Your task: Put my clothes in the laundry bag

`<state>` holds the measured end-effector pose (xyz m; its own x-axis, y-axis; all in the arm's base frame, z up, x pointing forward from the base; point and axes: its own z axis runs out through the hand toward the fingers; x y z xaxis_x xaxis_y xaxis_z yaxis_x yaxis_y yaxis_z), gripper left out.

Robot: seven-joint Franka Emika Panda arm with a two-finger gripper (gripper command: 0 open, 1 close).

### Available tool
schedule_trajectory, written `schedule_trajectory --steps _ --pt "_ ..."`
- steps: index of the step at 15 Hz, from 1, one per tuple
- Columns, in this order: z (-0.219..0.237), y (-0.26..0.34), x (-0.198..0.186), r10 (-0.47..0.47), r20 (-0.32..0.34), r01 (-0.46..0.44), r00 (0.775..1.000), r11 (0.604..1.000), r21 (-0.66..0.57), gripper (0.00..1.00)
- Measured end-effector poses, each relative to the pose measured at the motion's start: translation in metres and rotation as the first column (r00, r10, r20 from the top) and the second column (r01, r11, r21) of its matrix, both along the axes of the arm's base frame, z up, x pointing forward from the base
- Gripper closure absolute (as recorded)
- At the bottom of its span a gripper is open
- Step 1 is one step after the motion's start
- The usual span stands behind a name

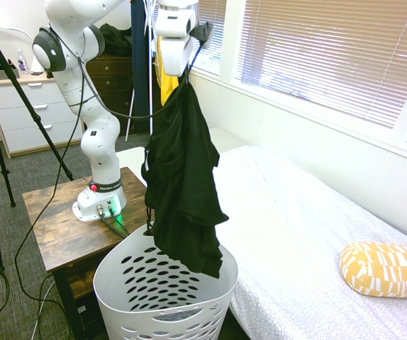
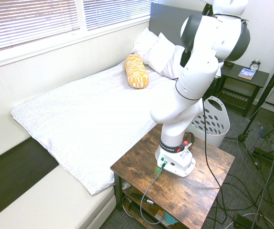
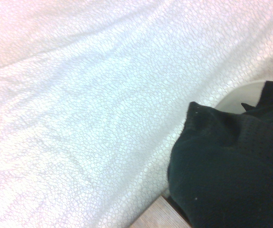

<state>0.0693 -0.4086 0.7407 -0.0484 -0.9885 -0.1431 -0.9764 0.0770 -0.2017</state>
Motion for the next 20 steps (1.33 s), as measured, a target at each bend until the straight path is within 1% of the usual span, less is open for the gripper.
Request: schedule_trajectory --steps 1,3,5,7,8,11,14,16,20 --pt "-0.026 -0.013 -0.001 -0.030 -0.032 0.030 0.999 1.000 0.003 1.00" --pt "-0.093 -0.039 0.001 -0.077 -0.068 0.078 0.995 0.997 0.011 1.00" --pt "-0.176 -0.060 0.001 -0.122 -0.119 0.127 0.985 0.991 0.036 1.00" --pt "-0.252 -0.062 0.006 -0.140 -0.168 0.154 0.976 0.985 0.075 1.00" --pt "-0.284 -0.060 0.008 -0.144 -0.189 0.163 0.971 0.982 0.090 0.00" --pt "-0.377 -0.048 0.011 -0.172 -0.234 0.205 0.957 0.971 0.124 0.00" --pt "-0.445 -0.041 0.003 -0.202 -0.263 0.244 0.944 0.960 0.138 0.00" --pt "-0.462 -0.041 0.001 -0.205 -0.271 0.252 0.941 0.955 0.153 0.00" --pt "-0.464 -0.041 0.006 -0.204 -0.262 0.251 0.943 0.955 0.159 0.00"
